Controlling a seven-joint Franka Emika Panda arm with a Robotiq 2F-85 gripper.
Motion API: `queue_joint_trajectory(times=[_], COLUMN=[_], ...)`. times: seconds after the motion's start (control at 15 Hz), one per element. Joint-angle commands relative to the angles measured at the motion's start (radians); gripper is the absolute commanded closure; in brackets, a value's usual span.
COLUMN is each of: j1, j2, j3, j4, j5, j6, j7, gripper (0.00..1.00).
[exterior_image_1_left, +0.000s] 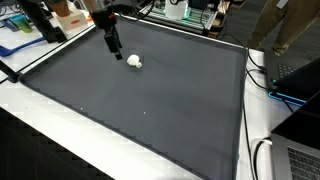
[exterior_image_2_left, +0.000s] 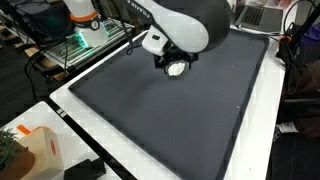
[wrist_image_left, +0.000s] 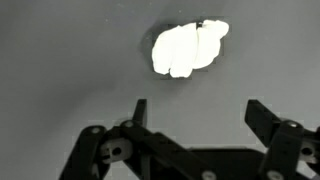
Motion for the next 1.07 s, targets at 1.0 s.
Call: queue_joint_trajectory(times=[1.0], j1=[-0.182], j2=[0.128], j3=[0.159], j4=[-0.082], j5=[0.012], j6=[-0.009], j7=[0.136], gripper=[0.00])
